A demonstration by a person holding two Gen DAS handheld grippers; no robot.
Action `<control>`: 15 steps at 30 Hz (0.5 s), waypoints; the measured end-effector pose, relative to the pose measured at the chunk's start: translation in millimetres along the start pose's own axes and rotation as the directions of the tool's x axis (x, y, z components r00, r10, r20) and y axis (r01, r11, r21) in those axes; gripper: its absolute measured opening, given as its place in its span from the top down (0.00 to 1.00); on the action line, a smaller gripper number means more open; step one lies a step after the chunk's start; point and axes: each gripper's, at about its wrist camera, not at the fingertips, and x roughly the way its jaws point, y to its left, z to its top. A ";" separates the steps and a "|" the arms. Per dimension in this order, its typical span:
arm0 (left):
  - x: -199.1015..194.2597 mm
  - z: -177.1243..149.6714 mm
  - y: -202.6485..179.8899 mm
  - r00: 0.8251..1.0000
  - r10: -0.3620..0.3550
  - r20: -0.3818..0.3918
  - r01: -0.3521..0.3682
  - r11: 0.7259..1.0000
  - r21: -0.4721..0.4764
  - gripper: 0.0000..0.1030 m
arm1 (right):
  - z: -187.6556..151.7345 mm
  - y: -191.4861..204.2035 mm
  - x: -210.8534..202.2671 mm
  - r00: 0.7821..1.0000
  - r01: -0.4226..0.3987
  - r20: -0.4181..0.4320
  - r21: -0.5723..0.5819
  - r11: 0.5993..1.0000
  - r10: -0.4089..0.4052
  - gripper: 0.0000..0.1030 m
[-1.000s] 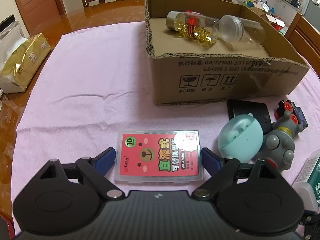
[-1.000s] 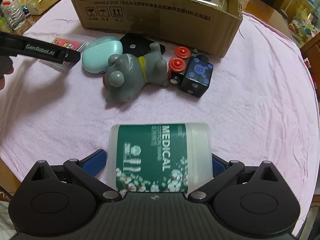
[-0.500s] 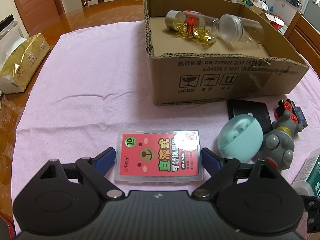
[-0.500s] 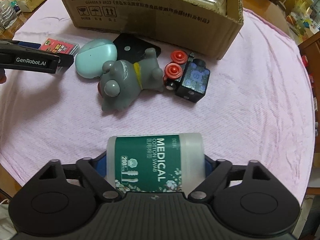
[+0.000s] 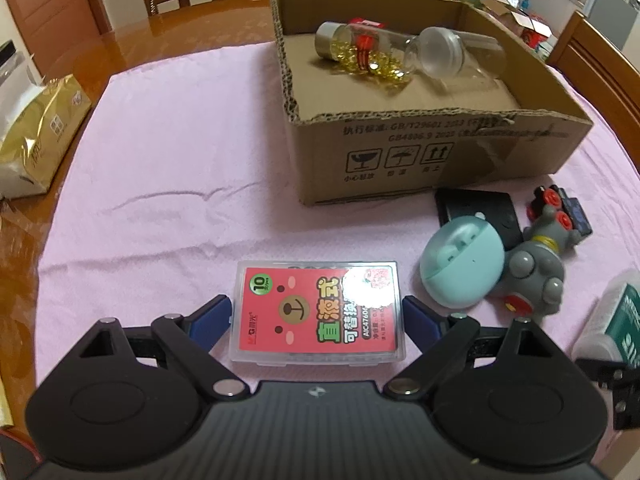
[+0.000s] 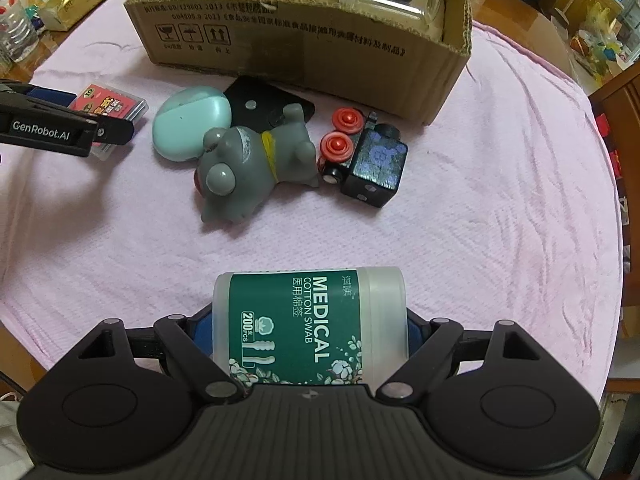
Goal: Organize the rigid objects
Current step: 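Carry both items over the box and open the left gripper to drop the card case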
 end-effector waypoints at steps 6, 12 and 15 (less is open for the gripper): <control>-27.4 6.5 -0.9 0.999 -0.038 -0.005 0.038 0.998 0.051 0.13 | 1.6 -3.0 -20.4 0.999 -0.021 0.041 -0.032 0.999 0.022 0.16; -59.9 23.8 -4.4 0.997 -0.076 0.025 0.073 0.993 0.093 0.12 | 10.9 -7.9 -43.6 0.995 -0.048 0.086 -0.082 0.995 0.055 0.16; -74.4 37.6 -6.9 0.994 -0.090 0.063 0.083 0.991 0.107 0.13 | 19.1 -9.8 -53.7 0.992 -0.051 0.112 -0.113 0.992 0.064 0.16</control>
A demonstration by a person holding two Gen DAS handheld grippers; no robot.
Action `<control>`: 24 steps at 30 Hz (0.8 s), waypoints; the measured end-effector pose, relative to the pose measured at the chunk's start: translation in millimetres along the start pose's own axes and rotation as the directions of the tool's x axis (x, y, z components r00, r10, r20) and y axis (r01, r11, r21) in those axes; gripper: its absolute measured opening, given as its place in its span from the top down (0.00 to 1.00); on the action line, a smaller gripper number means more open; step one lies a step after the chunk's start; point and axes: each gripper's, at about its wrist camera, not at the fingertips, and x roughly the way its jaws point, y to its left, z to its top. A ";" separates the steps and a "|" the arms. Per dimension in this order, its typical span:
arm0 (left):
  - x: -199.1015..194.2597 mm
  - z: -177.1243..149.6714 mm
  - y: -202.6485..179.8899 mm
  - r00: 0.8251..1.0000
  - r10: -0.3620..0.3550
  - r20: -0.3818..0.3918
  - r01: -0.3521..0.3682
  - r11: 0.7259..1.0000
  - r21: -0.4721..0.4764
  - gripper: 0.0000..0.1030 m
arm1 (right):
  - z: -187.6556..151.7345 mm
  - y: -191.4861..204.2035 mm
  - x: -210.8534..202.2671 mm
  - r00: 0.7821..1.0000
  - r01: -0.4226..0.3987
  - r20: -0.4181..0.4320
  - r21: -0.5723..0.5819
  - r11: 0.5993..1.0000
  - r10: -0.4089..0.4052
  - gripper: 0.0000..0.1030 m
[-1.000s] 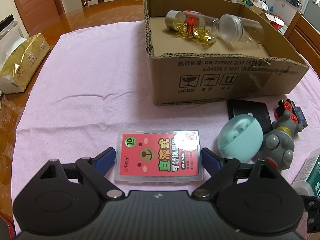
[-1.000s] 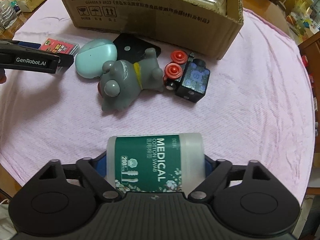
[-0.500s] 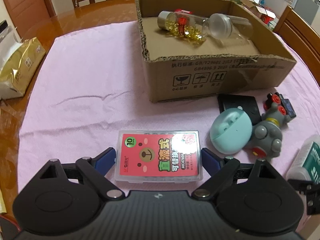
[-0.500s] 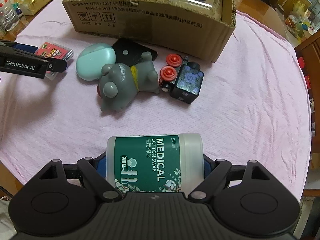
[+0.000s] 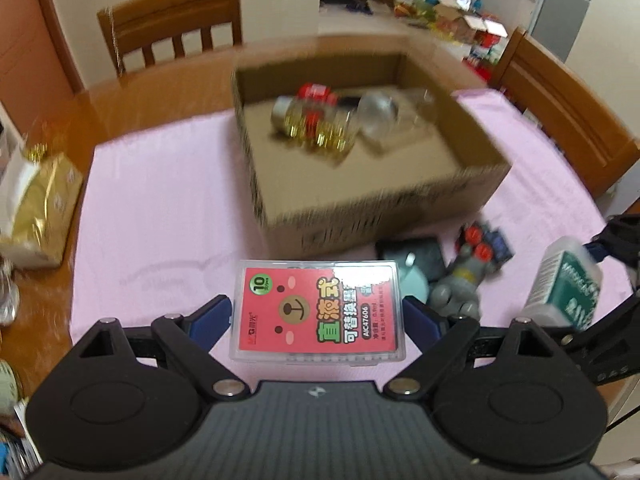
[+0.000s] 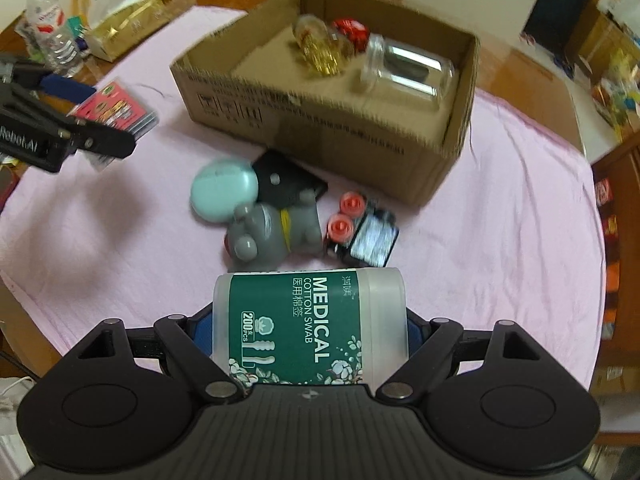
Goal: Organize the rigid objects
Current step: 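Carry both items over the box and open the left gripper to drop the card case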
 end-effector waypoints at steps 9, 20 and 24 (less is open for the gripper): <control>2.5 53.3 -5.4 0.994 0.000 0.114 -0.005 0.999 0.046 0.12 | 30.7 -10.0 -23.4 0.995 0.007 0.099 -0.037 0.999 -0.003 0.16; 42.9 95.1 -7.8 0.989 -0.001 0.145 -0.009 0.997 0.071 0.12 | 58.3 -20.8 -37.8 0.986 0.059 0.157 -0.010 0.998 -0.057 0.16; 54.1 100.3 -6.4 0.985 0.034 0.169 -0.044 0.997 0.060 0.09 | 61.2 -22.3 -39.0 0.984 0.069 0.162 0.005 0.998 -0.069 0.16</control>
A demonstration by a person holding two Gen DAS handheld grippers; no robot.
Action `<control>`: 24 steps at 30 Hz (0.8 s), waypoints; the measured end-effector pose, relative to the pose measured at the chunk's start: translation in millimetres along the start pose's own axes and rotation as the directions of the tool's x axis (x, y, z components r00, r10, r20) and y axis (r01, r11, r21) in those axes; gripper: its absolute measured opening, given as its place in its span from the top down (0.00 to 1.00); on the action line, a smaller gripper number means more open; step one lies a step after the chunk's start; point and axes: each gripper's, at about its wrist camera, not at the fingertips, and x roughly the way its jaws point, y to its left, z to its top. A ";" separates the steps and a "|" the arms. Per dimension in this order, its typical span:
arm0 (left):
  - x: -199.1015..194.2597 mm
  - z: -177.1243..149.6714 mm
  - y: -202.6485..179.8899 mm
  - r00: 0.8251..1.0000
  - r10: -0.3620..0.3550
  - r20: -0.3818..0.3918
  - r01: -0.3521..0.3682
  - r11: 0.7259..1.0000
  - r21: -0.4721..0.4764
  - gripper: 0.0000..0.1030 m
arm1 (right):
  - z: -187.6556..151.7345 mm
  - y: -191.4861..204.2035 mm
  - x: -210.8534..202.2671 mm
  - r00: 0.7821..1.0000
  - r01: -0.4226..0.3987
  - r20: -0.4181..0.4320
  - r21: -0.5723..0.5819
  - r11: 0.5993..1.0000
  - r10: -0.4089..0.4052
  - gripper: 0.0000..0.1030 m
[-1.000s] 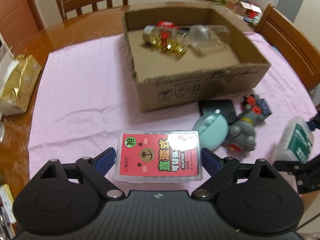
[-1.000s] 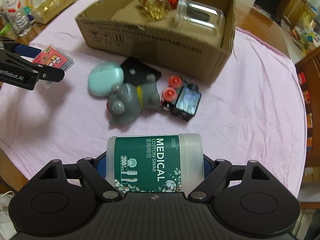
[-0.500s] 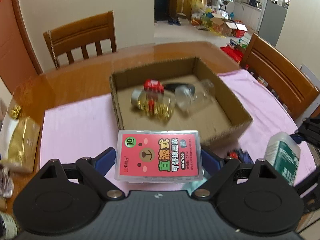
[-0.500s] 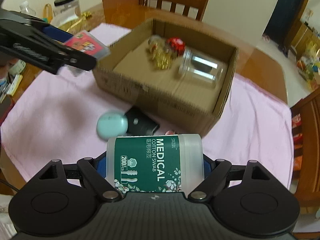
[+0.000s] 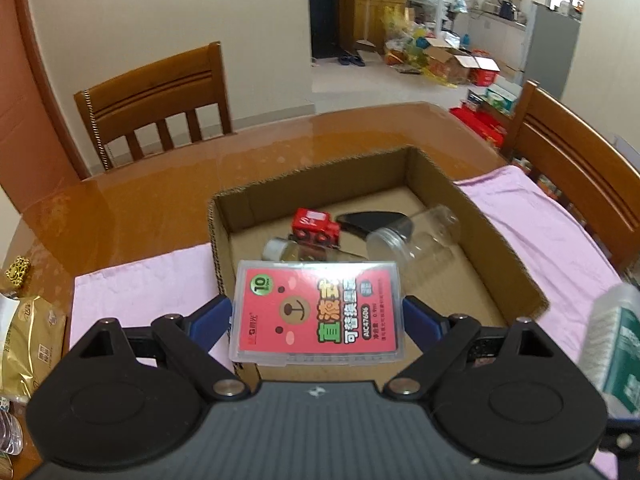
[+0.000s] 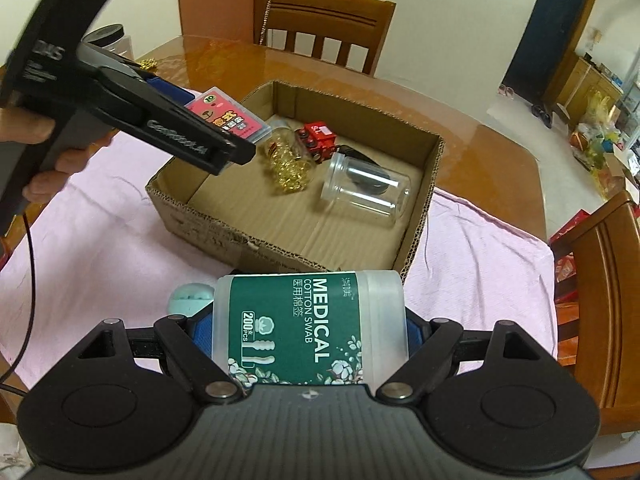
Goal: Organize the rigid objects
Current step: 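Carry both items over the box and open the left gripper to drop the card case, then open the right gripper to drop the MEDICAL bottle into the box, then withdraw both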
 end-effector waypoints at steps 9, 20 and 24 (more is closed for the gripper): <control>-5.9 -19.9 17.4 1.000 0.000 -0.011 -0.001 0.996 -0.087 0.06 | 6.9 -1.6 3.8 1.000 0.018 0.003 0.026 1.000 -0.018 0.16; -54.2 -66.4 17.7 0.981 0.196 0.009 -0.193 0.974 -0.121 0.02 | 35.1 -12.0 14.4 0.999 0.026 0.039 0.046 0.999 -0.027 0.16; -60.8 -80.3 21.2 0.983 0.185 -0.008 -0.185 0.972 -0.146 0.02 | 50.4 -16.8 28.4 0.999 0.012 0.038 0.067 0.998 -0.014 0.16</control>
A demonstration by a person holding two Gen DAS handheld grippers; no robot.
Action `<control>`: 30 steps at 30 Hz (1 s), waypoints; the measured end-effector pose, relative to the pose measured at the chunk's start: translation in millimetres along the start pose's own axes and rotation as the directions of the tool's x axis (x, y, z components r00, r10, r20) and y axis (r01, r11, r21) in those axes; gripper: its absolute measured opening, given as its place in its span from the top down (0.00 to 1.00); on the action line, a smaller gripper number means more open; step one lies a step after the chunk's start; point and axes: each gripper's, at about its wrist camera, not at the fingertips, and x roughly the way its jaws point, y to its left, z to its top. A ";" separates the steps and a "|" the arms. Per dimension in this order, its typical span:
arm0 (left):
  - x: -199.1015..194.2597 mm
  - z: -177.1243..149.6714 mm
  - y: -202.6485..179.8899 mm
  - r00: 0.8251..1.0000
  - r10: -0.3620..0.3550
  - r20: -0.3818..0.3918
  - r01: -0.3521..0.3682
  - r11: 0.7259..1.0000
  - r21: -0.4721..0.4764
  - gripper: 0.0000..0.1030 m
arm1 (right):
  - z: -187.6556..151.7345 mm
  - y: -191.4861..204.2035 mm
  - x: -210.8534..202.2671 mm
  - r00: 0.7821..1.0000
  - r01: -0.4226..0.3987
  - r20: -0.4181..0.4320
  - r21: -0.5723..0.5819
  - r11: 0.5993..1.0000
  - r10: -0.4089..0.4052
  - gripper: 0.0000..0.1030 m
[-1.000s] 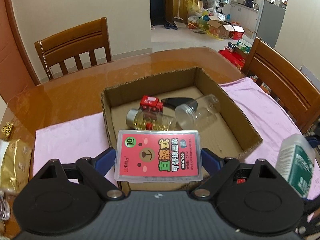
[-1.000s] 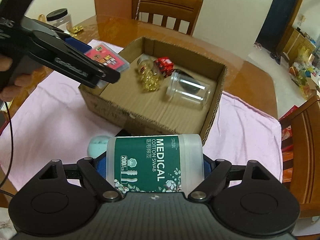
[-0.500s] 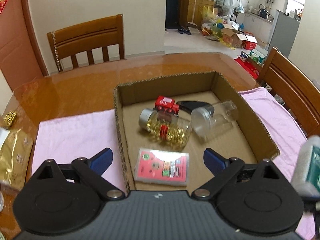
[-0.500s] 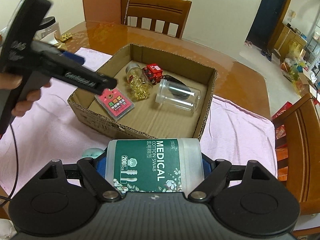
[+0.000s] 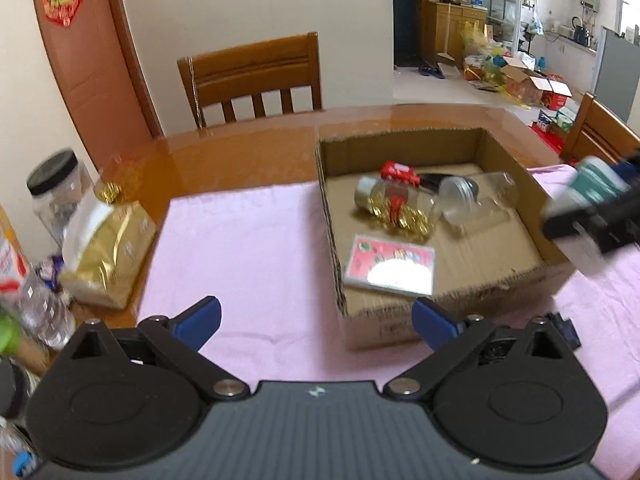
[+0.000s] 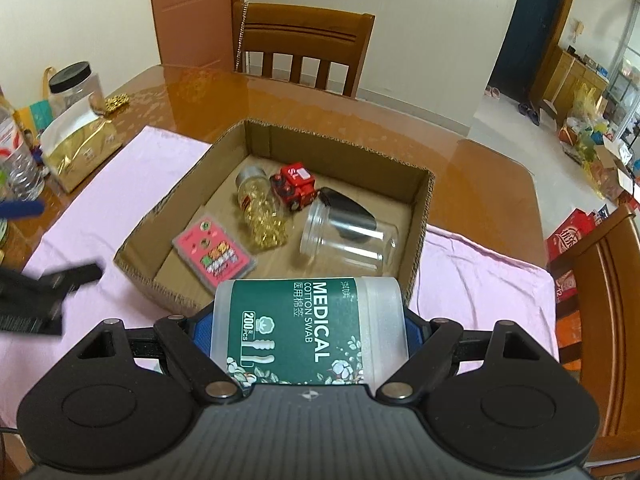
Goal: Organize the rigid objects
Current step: 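Open the right gripper to drop the MEDICAL bottle into the box, then withdraw both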
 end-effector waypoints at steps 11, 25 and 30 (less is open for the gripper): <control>-4.8 -14.4 19.0 1.000 0.007 -0.019 -0.009 0.998 -0.067 0.02 | 30.1 2.0 30.4 0.999 0.039 0.005 -0.006 0.999 -0.039 0.08; -1.4 -15.5 22.7 0.999 -0.027 -0.018 0.025 0.994 -0.109 0.02 | 15.7 -2.7 23.1 0.995 0.089 0.034 0.041 0.995 -0.091 0.00; -1.4 -17.0 19.1 0.999 -0.045 -0.019 0.042 0.993 -0.114 0.02 | -3.7 -3.8 20.0 0.995 0.098 0.022 0.083 0.992 -0.100 0.00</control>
